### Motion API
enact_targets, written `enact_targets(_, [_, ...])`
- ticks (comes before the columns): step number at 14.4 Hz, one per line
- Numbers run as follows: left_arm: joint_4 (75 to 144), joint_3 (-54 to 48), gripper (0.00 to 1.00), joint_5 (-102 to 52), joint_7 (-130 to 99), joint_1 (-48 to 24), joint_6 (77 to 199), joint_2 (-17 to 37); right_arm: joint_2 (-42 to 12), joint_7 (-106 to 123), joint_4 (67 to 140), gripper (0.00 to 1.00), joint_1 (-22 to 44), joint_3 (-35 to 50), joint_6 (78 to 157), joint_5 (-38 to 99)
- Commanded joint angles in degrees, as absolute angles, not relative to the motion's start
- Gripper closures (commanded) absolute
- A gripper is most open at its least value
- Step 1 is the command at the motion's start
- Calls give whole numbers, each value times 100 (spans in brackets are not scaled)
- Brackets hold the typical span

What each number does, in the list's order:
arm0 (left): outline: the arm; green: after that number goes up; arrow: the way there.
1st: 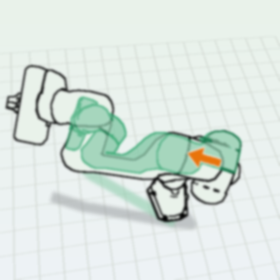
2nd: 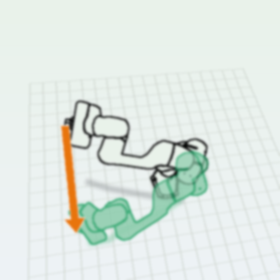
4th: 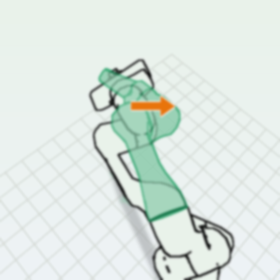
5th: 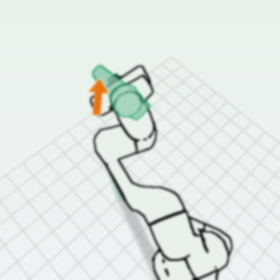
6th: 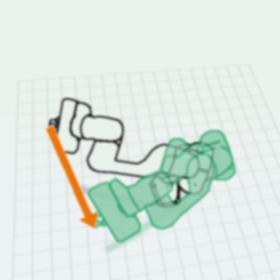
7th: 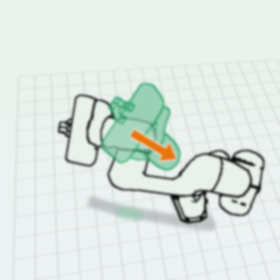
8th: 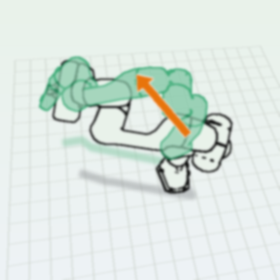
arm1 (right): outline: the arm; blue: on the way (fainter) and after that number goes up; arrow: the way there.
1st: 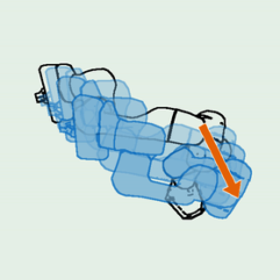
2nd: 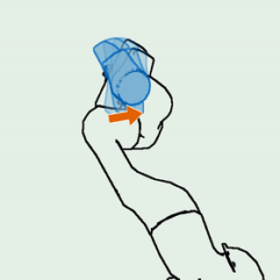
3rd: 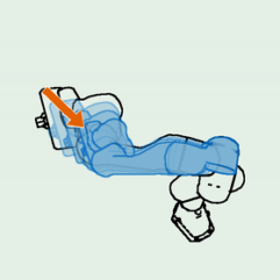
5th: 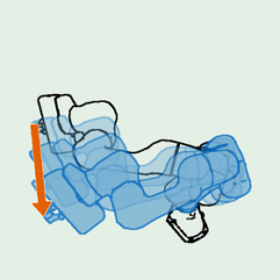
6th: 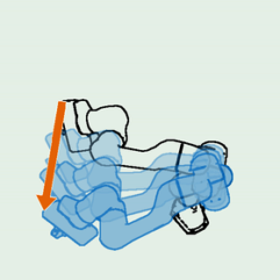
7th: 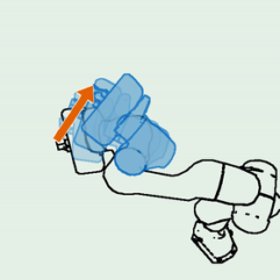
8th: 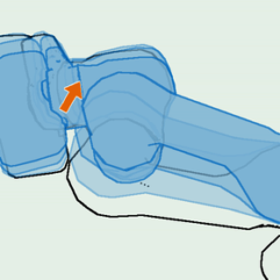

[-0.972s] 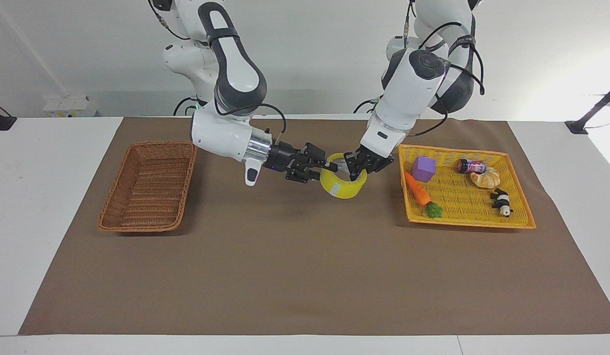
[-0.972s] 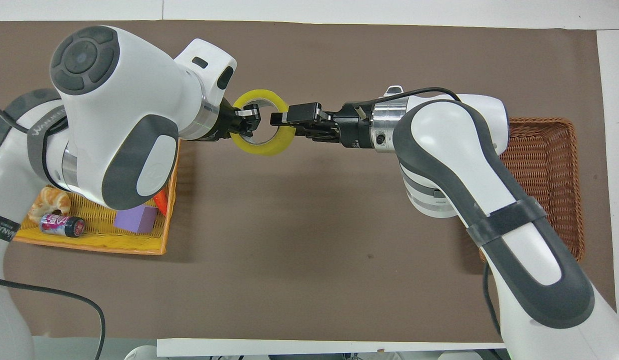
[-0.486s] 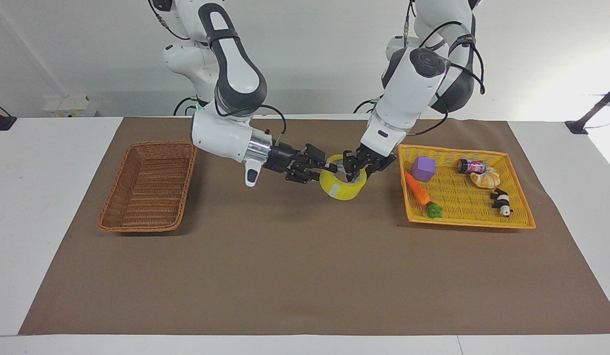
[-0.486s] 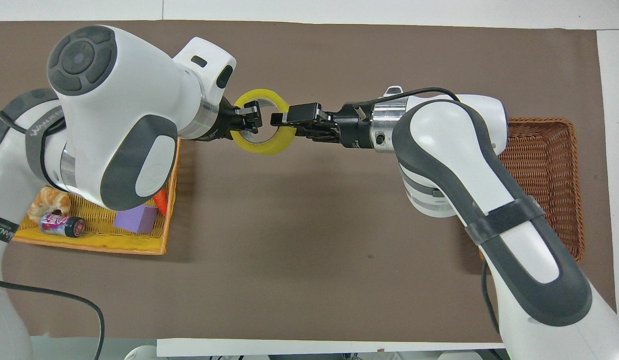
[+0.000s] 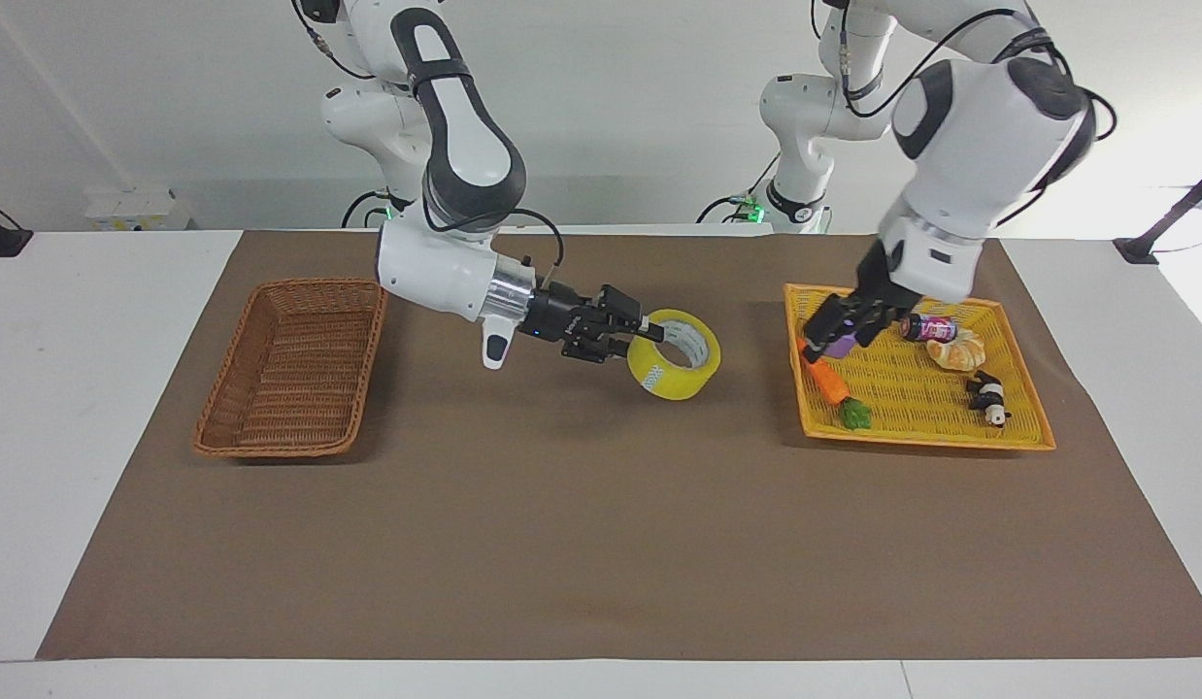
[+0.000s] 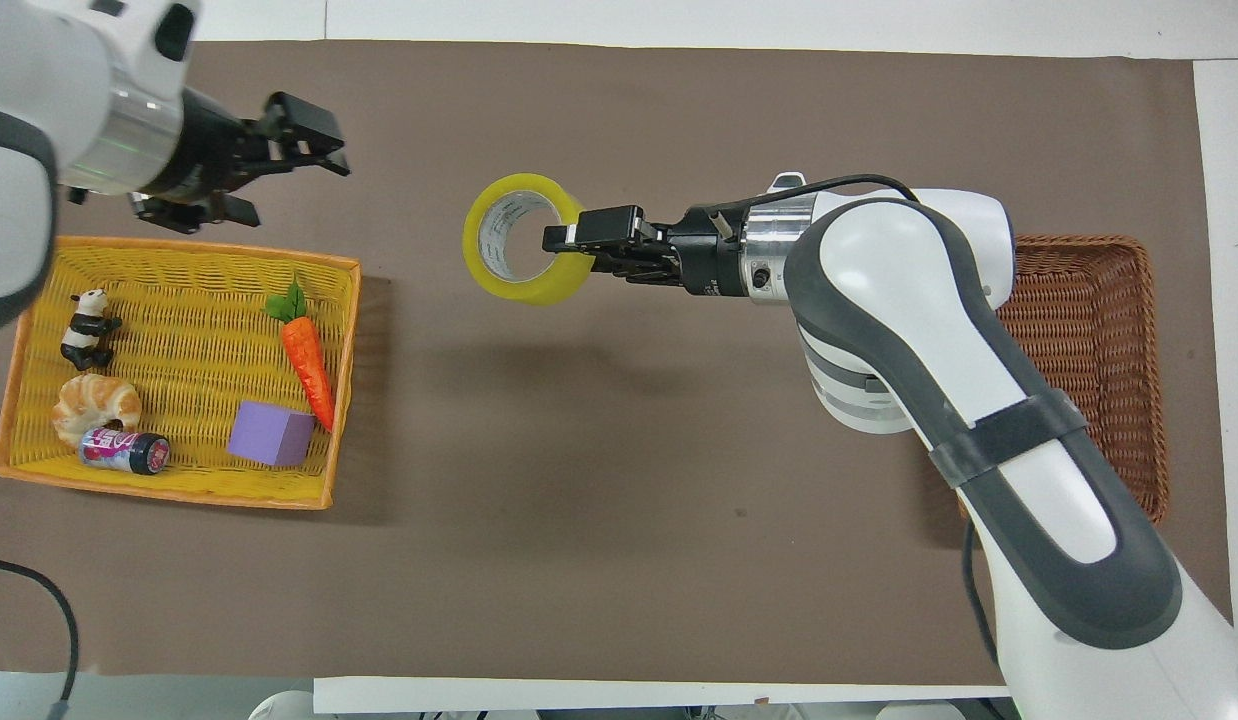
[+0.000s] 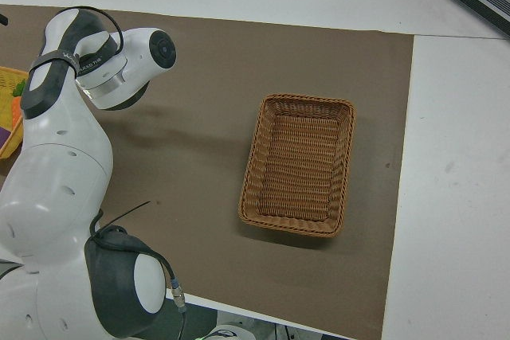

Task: Move tape to another basket
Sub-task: 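Open the left gripper and withdraw it while the right gripper holds tape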

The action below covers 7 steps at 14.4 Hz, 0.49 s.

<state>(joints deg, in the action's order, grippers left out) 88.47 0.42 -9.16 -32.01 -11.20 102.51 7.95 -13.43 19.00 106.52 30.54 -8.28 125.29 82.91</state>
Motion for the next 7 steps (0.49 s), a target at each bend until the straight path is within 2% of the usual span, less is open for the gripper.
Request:
enact_targets(1, [8859, 17, 0, -546, -2117, -328, 9828, 712, -1275, 2118, 10644, 100, 2385, -826, 11754, 7842])
enact_targets(3, [8851, 52, 0, -204, -936, -1, 9494, 642, -1248, 2398, 10644, 100, 1700, -826, 11017, 7481])
enact_targets(7, [8982, 62, 0, 9, -457, 18, 9501, 484, -1230, 2566, 10617, 100, 171, -835, 9749, 6305])
